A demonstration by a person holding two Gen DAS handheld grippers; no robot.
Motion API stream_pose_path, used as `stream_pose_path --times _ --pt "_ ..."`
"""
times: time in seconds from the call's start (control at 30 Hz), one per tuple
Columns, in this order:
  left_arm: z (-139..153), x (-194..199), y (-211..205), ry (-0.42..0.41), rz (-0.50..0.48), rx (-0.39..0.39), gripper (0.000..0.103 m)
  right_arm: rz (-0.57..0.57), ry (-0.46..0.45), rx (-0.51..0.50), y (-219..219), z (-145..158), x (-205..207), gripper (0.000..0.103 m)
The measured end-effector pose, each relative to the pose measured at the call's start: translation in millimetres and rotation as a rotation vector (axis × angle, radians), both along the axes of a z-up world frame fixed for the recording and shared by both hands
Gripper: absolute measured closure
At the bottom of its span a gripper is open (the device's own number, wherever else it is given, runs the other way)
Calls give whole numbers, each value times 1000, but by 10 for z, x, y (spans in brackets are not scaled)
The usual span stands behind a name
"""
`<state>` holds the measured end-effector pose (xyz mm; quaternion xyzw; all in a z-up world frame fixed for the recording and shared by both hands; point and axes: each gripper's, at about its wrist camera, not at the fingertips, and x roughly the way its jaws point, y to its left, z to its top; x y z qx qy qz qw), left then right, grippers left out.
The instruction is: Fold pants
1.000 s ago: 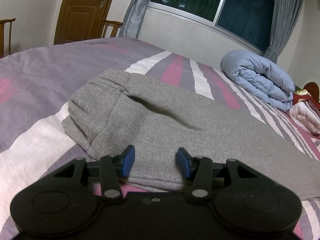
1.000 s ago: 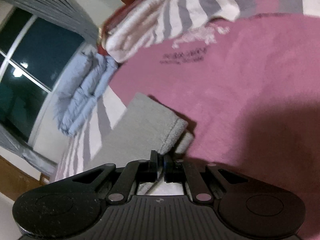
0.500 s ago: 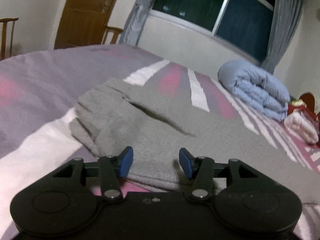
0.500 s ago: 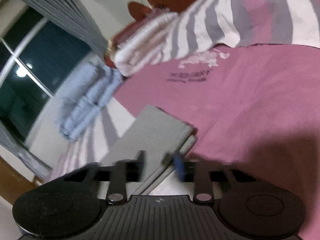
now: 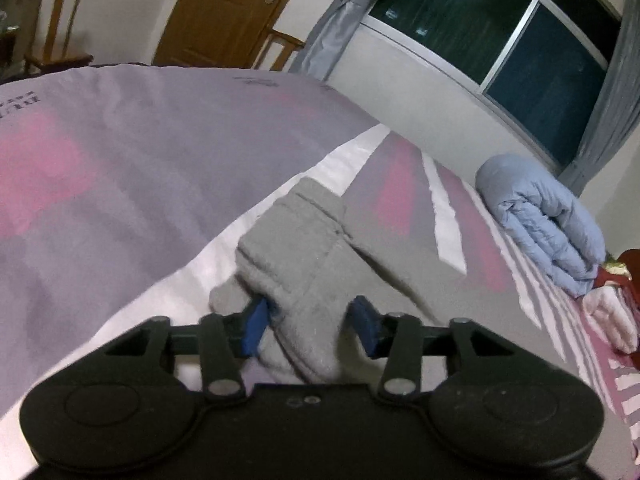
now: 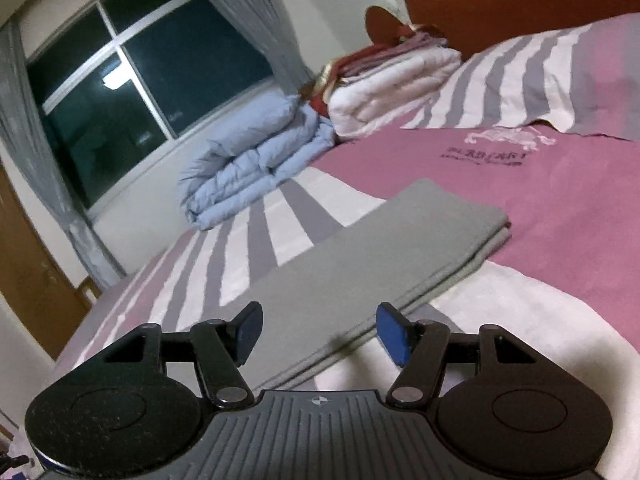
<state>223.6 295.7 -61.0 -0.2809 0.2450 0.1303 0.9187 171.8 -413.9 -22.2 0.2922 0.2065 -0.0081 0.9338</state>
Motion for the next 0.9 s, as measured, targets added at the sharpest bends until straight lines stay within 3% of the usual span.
stream_pose_path --times 0.07,0.17,0.2,0.23,0.33,0.37,0.47,0.5,0.53,0.6,0.77,0.9 --pt "121 40 20 -51 -17 33 84 -18 18 7 -62 -47 35 40" --pt "446 -15 -83 -220 -53 179 87 -30 32 18 -89 -79 27 40" --pt "513 -7 -108 -234 -54 219 87 -28 31 14 -100 -72 1 40" --pt "500 14 -106 -211 -58 227 87 -25 29 11 -98 -66 -18 40" --pt "139 136 10 53 -70 189 87 -27 28 11 -109 -62 -52 40" --pt "11 86 57 78 -79 161 86 -27 29 14 -119 -67 -48 40" --pt "-66 -186 139 -3 -94 109 78 -28 38 32 -151 -90 -44 40" --pt "-43 -269 167 -13 -70 104 66 -30 39 38 -162 -98 -43 40" --pt "-12 -336 190 -27 -45 105 61 -31 37 40 -171 -103 -44 40" --pt "135 -395 185 -70 -3 135 64 -21 30 33 -160 -92 -49 40" --pt "583 9 -46 -90 -155 240 64 30 12 -61 -30 -7 131 40" --pt "549 587 -301 -16 -269 245 62 102 37 -177 319 160 653 40"
